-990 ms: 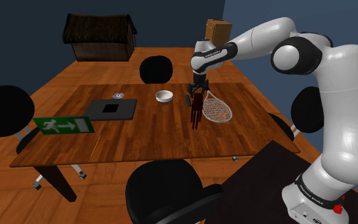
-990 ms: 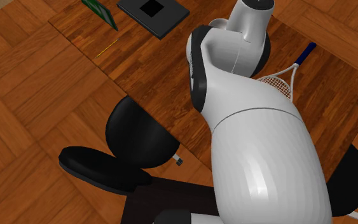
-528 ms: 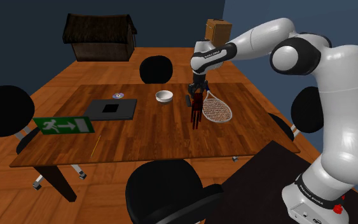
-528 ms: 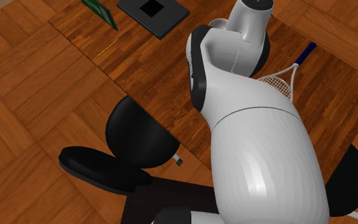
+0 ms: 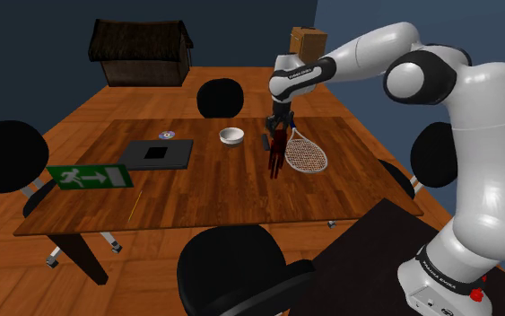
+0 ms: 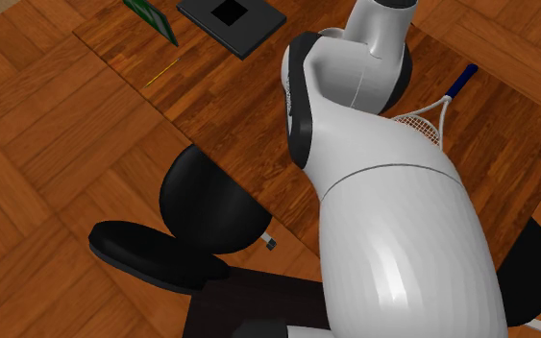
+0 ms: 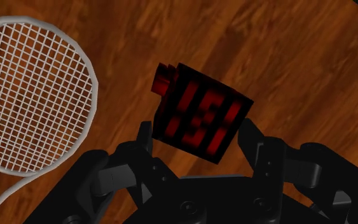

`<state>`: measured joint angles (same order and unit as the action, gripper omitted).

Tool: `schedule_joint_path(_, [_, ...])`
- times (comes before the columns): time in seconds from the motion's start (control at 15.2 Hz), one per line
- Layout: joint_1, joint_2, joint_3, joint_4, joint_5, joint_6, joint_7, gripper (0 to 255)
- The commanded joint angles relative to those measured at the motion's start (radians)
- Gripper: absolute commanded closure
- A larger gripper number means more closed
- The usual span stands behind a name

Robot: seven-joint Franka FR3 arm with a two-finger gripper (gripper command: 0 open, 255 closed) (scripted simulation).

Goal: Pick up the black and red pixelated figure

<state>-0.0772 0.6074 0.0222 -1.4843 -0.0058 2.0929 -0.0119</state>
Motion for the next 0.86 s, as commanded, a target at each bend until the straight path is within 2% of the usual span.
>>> schedule_joint_path(0.0, [0.0, -0.01, 0.0, 0.012, 0.0, -0.023, 0.0, 255])
schedule_joint_path(0.79, [0.0, -0.056, 0.001, 0.079, 0.001, -0.134, 0.0, 255])
